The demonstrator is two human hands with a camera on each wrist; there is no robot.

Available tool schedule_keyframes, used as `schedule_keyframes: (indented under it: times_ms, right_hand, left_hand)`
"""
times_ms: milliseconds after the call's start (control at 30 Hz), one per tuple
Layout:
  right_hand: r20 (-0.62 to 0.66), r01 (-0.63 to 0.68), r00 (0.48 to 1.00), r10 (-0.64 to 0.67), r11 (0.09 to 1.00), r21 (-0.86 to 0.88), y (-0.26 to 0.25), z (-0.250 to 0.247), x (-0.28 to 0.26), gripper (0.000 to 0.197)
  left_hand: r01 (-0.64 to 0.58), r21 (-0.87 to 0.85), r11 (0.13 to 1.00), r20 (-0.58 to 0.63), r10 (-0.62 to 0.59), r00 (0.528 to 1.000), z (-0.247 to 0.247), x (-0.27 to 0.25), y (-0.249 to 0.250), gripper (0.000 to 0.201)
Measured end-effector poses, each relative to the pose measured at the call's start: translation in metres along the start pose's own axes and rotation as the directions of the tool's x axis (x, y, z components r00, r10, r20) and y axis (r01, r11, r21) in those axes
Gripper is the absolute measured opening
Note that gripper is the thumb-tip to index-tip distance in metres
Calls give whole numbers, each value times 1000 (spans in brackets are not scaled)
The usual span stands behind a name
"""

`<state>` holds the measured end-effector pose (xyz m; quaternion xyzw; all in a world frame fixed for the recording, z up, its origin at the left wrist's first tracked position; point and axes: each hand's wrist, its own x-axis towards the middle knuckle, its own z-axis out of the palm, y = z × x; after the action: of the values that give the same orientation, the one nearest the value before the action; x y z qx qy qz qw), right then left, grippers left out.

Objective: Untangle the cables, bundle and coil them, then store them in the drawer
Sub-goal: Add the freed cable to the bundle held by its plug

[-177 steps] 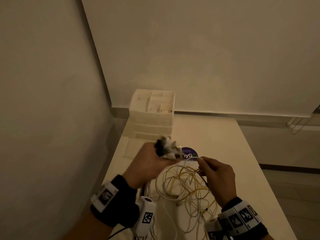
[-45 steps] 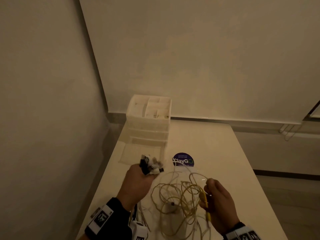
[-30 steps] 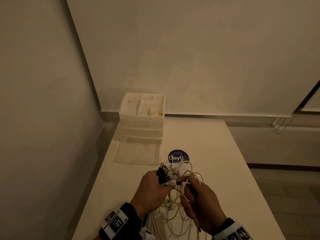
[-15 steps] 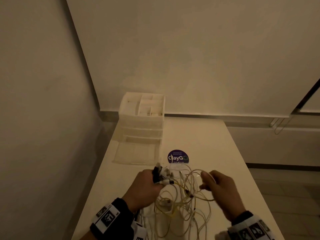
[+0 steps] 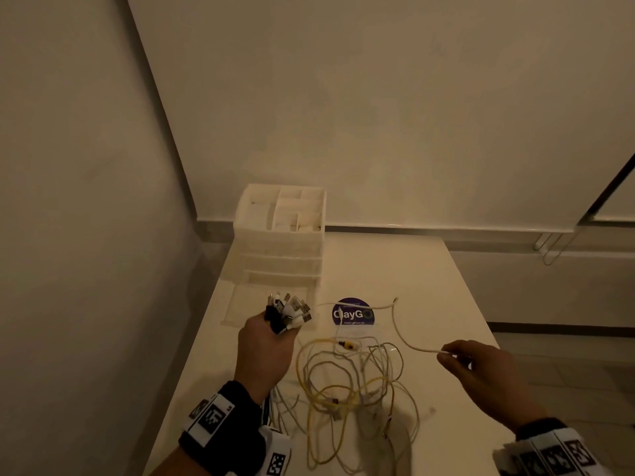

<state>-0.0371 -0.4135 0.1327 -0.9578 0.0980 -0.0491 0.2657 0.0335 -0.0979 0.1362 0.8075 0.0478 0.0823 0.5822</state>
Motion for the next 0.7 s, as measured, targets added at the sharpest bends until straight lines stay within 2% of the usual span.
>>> schedule_keyframes:
  times_ms: [67,167,200,267,300,367,433,467,500,567,600,633,700]
  right_hand:
    - [47,-44,998,47,997,-64,6,7,-2,16]
    - [171,-119,975,140,985,-126,2,18,-6,61]
    - [149,-113,981,123,991,-76,-5,19,-7,72]
    - [-13,-10,1000,12,986,165,-29,14,-12,82]
    - [-69,66,997,-46,946,318,-45,10,-16,82]
    - [-29,224,969,-244,830,511,-80,0,-21,76]
    - [120,389,866,-486,805,448,-108,5,-25,66]
    - [173,465,820,-546,811,354,-118,13,-25,60]
    - [185,519,798,-573,811,271,-127,21,-24,53]
    - [109,546,798,-593,787,288,-143,33,-24,29]
    - [99,511,811,-577,780,362,-147,35,-24,13]
    - [128,464,817,-563,772,434,-150,34,-26,7]
    - [238,372,808,-538,780,503,-152,31,-32,14]
  left_hand:
    - [0,-35,999,26,1,1000,-2,-2,4,19]
    - [-25,-92,995,113,35,993,-9,-11,18,14]
    - [-46,-99,994,148,60,987,-13,-15,23,14]
    - [-83,-83,993,209,99,973,-21,-23,32,14]
    - [-90,-68,994,227,104,968,-25,-25,34,15]
    - [-83,-52,995,255,94,962,-33,-31,40,12]
    - [-92,-23,995,278,95,956,-41,-40,50,11]
    - [-105,-5,994,290,102,951,-46,-43,54,11]
    - [-120,6,993,304,113,946,-52,-47,59,11]
    - [-145,26,989,308,130,943,-68,-54,65,14]
    - [-160,46,986,294,139,946,-73,-54,67,15]
    - [-173,65,983,258,151,954,-80,-53,67,17]
    - [-178,66,982,163,166,973,-95,-51,64,23]
